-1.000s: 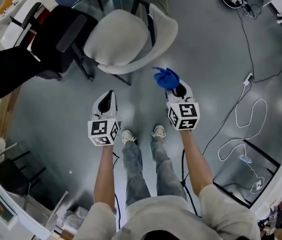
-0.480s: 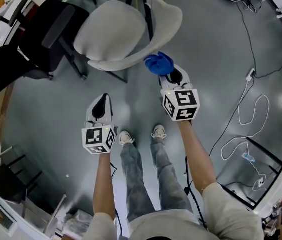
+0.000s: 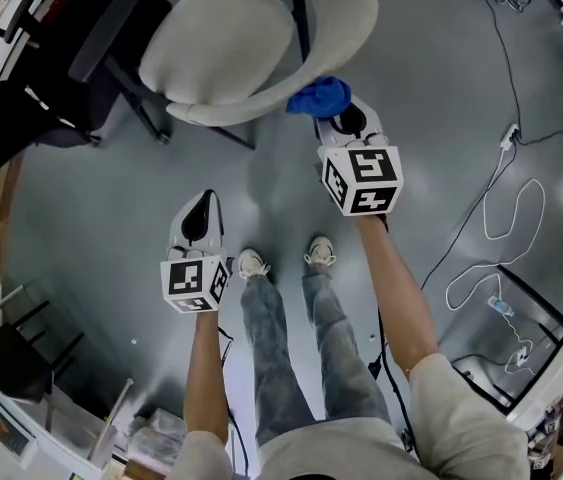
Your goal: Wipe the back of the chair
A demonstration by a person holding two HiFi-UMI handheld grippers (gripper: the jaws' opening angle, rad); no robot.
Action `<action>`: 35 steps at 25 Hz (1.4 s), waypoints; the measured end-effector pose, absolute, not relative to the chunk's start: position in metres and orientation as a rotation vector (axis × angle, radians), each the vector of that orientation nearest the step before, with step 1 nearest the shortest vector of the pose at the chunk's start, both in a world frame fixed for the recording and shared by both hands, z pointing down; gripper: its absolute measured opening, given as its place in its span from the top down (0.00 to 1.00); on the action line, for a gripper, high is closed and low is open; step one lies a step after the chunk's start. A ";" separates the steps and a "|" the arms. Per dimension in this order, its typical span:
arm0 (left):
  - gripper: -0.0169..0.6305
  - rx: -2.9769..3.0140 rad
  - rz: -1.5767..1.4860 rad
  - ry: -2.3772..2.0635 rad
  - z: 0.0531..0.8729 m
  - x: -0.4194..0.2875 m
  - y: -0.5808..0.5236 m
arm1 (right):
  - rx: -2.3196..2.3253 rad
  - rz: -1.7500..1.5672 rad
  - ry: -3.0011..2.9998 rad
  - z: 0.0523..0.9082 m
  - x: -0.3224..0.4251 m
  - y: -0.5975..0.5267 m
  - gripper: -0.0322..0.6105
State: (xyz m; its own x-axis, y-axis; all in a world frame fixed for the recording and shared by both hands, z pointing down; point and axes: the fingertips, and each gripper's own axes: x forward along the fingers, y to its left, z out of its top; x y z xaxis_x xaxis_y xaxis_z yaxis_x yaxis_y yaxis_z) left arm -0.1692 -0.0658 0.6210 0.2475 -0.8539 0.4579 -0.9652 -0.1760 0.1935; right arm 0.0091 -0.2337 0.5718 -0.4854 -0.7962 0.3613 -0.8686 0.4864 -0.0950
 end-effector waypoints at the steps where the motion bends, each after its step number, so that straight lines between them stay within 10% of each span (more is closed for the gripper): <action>1: 0.97 2.086 0.341 -1.657 0.623 -0.170 -0.067 | 1.408 0.391 -2.458 0.578 0.009 -0.235 0.82; 35: 0.97 2.109 0.366 -1.608 0.633 -0.168 -0.097 | 1.312 0.589 -2.269 0.733 0.004 -0.248 0.82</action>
